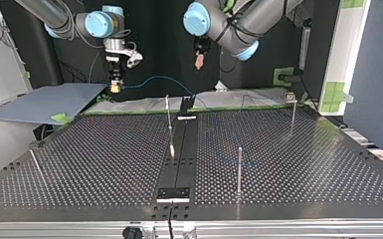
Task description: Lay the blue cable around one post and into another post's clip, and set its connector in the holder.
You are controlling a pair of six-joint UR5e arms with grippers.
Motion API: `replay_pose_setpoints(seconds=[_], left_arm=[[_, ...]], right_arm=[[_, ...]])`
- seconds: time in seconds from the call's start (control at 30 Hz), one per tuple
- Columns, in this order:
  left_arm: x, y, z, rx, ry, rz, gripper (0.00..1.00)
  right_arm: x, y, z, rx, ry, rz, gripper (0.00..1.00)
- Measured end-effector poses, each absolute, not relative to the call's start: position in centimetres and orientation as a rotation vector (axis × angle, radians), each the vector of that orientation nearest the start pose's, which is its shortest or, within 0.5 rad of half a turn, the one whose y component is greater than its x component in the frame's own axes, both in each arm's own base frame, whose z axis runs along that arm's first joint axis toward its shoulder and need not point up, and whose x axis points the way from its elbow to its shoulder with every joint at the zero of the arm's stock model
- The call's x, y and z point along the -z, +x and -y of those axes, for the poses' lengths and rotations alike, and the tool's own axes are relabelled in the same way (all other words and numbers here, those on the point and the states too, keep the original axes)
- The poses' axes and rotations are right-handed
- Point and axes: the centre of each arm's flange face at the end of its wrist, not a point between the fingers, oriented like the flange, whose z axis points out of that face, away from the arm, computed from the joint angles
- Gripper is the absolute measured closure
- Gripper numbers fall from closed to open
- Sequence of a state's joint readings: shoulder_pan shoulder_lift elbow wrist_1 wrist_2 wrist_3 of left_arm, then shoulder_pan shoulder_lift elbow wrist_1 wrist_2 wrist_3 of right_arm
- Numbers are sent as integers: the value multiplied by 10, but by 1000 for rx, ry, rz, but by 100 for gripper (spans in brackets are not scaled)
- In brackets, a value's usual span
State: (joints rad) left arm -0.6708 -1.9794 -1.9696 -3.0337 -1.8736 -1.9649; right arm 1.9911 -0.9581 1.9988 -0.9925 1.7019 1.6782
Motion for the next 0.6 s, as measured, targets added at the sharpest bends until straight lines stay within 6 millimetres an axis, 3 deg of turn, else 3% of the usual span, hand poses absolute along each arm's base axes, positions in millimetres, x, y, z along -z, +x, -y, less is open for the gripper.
replay_pose_setpoints(seconds=[0.2, 0.6], left_arm=[[-104, 270, 352, 196, 165, -2259, 0], [-80, 243, 335, 179, 227, -2257, 0]], right_arm=[[-65, 336, 431, -1455, 1459, 1182, 98], [-63, 344, 423, -1476, 1488, 1195, 98]])
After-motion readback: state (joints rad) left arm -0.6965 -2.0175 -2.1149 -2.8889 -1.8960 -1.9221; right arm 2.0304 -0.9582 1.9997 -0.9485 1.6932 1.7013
